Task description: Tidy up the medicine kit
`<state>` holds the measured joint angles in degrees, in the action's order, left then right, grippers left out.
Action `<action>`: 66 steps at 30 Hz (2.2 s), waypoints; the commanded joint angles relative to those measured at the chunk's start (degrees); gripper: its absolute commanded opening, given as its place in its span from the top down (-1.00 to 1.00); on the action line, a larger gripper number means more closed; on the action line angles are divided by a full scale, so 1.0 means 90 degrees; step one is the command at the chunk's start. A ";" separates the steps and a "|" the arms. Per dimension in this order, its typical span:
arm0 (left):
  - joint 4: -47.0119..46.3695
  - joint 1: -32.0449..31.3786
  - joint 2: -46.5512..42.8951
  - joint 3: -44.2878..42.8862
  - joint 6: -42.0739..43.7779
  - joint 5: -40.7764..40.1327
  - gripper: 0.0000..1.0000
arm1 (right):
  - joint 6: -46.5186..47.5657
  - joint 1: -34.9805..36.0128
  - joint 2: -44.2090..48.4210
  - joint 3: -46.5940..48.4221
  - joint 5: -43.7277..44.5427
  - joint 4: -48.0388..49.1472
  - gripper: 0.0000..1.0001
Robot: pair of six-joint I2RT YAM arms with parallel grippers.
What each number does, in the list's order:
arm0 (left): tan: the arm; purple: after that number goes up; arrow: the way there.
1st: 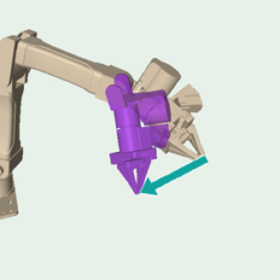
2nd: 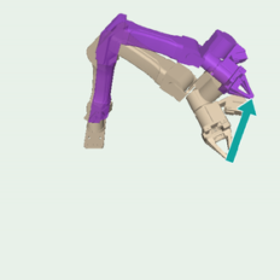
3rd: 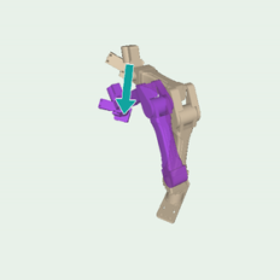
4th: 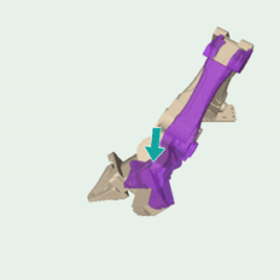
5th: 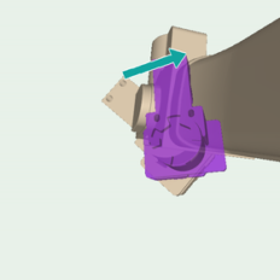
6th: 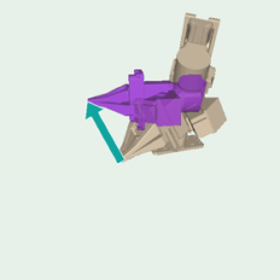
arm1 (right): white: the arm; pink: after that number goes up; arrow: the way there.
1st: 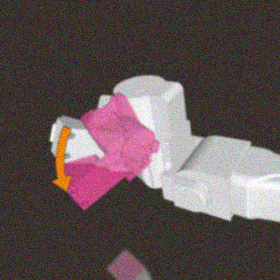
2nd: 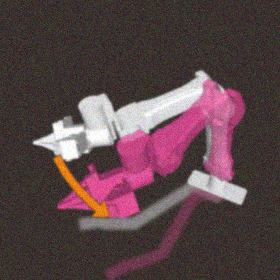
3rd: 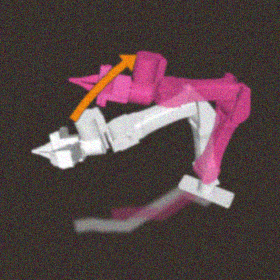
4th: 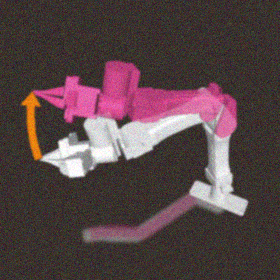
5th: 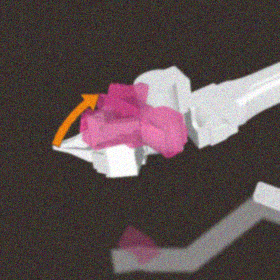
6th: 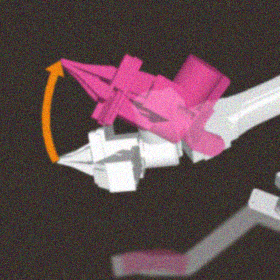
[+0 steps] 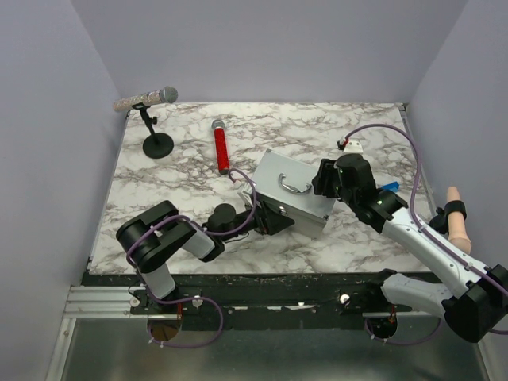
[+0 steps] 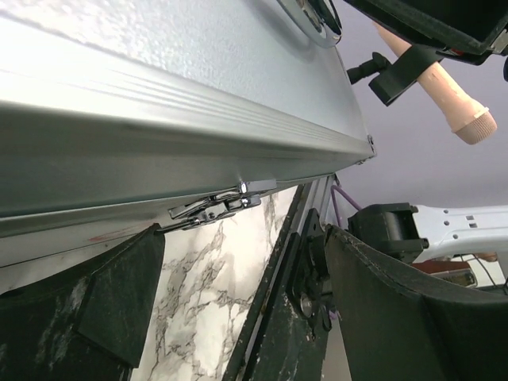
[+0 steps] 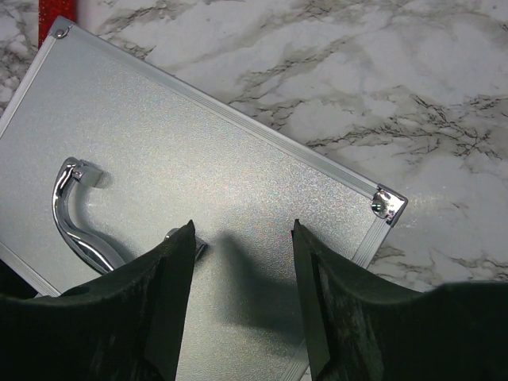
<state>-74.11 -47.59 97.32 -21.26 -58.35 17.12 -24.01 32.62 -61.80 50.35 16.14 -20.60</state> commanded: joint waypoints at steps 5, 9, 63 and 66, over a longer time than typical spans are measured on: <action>-0.1502 -0.0093 0.0037 -0.0207 0.0125 0.0070 -0.77 | -0.0057 -0.0050 -0.0037 -0.0076 -0.0221 0.0170 -0.22; -0.1658 -0.0112 0.0027 -0.0119 0.0106 0.0041 -0.76 | -0.0096 -0.0050 -0.0047 -0.0125 -0.0260 0.0189 -0.22; 0.0109 -0.0239 -0.0578 0.0096 0.1014 -0.1092 -0.79 | 0.0002 -0.0060 -0.0018 -0.0145 -0.0368 0.0248 -0.22; 0.0284 -0.0239 -0.0686 0.0145 0.1034 -0.1131 -0.79 | 0.0011 -0.0060 -0.0028 -0.0126 -0.0368 0.0258 -0.23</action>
<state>-73.32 -49.43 92.97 -19.70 -50.65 9.37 -24.16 32.49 -61.93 49.52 13.63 -19.33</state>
